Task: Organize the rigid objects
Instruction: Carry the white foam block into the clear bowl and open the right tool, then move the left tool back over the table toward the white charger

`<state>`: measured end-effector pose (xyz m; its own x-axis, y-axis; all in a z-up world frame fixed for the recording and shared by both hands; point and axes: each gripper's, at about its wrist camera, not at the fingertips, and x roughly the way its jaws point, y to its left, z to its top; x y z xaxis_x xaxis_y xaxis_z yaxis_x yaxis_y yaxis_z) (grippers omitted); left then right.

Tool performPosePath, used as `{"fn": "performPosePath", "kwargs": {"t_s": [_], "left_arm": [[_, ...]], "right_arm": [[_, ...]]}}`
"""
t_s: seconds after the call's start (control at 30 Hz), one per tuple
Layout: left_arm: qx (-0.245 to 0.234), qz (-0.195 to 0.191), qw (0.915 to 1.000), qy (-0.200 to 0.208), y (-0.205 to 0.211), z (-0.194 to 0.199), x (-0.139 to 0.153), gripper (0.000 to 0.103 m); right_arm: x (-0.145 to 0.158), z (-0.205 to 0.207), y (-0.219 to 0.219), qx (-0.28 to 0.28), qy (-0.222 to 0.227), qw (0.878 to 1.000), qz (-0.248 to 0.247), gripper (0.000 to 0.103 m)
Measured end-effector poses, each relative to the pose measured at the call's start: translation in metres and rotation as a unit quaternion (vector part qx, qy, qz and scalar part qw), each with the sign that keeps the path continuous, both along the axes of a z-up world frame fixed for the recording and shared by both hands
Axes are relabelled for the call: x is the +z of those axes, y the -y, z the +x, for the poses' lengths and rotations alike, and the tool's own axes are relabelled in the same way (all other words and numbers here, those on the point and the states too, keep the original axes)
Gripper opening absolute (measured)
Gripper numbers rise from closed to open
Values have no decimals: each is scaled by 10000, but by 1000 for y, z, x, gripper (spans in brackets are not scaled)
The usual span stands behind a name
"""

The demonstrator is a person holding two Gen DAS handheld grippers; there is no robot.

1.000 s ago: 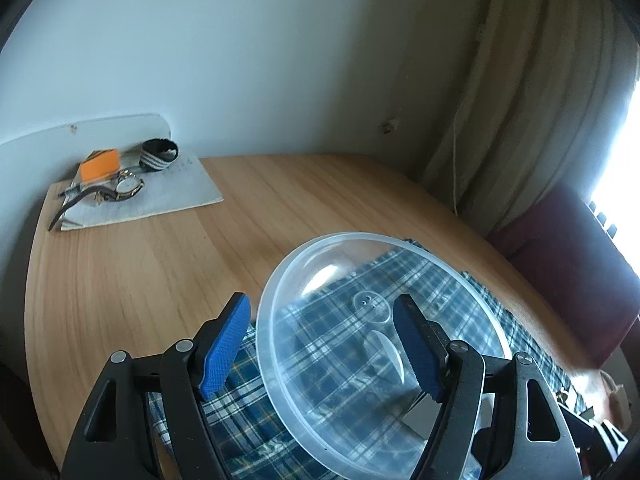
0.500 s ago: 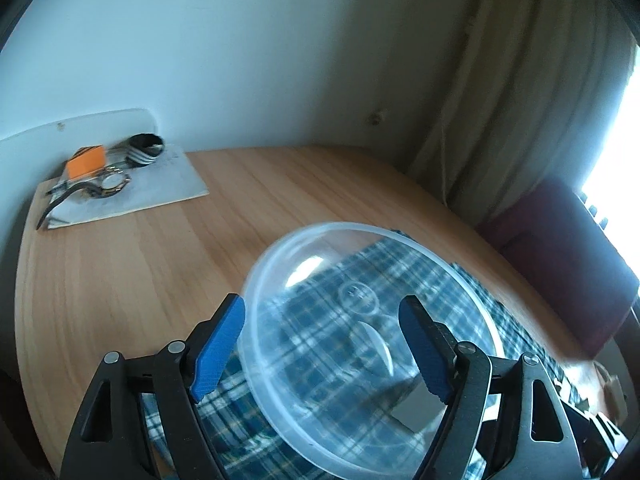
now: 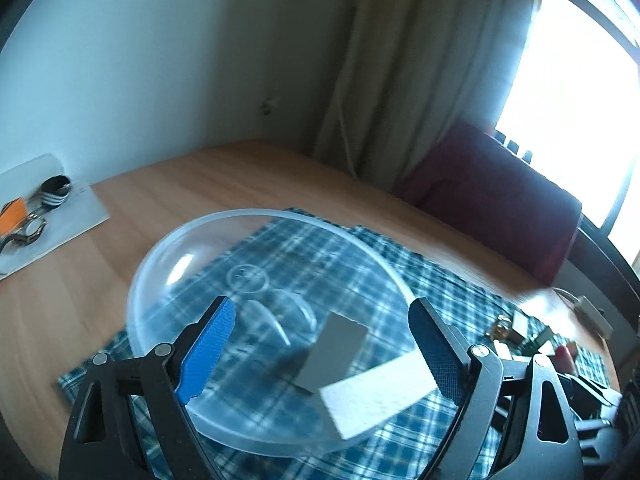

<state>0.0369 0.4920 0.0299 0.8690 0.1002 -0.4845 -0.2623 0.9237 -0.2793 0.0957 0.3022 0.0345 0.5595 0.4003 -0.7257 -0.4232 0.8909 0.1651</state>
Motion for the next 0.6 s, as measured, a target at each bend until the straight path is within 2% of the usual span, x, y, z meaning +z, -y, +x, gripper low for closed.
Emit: {"fn": "performPosePath", "kwargs": {"t_s": [0.17,0.3,0.6], "left_arm": [[-260,-8,9996,86,9,-6,2,89],[-487,133,9987,-19,22,-9,-1,90],[-513,293,9979,-272,30,-14,-8,90]], "right_arm": [[-6,3,21,-268,-105,9996,21,95],[-11,5,33,-436,-223,9988,47,95],[-12,8,50,-629,-334,9973,177,95]]}}
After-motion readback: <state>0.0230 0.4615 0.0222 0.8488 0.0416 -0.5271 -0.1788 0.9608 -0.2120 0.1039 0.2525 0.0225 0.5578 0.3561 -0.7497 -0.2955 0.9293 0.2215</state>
